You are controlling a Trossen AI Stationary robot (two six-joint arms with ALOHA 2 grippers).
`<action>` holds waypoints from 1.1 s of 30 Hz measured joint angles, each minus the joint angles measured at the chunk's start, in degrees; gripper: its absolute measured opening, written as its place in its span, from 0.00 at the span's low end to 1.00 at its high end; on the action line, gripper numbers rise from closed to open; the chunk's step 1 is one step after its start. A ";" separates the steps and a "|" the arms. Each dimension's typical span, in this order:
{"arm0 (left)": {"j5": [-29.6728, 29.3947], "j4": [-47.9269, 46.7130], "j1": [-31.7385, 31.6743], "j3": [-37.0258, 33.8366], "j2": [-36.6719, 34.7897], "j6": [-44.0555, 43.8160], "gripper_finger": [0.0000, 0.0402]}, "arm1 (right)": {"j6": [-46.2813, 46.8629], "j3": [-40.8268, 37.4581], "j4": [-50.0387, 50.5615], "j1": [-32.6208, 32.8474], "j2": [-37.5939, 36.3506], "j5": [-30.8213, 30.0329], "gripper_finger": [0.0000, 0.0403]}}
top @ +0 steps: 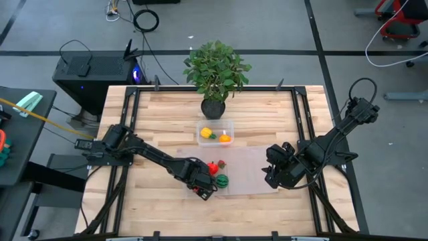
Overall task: Pick and placing Produce into tupperware
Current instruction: Put the dragonfruit into the transparent bin
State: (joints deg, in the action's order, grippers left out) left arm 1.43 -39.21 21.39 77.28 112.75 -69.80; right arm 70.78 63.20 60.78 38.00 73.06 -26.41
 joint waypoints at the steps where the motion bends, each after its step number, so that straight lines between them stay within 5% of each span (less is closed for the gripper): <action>1: 0.02 0.45 -0.14 0.02 -0.49 0.00 0.62 | 0.00 0.00 0.01 0.00 -0.02 0.00 0.55; 13: -2.84 2.12 -2.95 0.20 -9.87 1.48 0.60 | -0.30 -0.02 0.10 0.00 -0.09 -0.17 0.55; 22: -10.54 5.48 -6.16 0.28 -18.19 5.58 0.61 | -0.31 -0.02 0.28 0.00 -0.07 -0.61 0.55; 33: -11.71 7.46 -13.72 0.26 -20.50 14.78 0.62 | -0.02 -0.02 0.25 0.00 -0.04 -0.61 0.55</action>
State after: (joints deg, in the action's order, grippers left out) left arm -10.28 -31.75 7.67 77.54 92.25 -55.02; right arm 70.76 63.18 61.04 38.00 73.01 -27.03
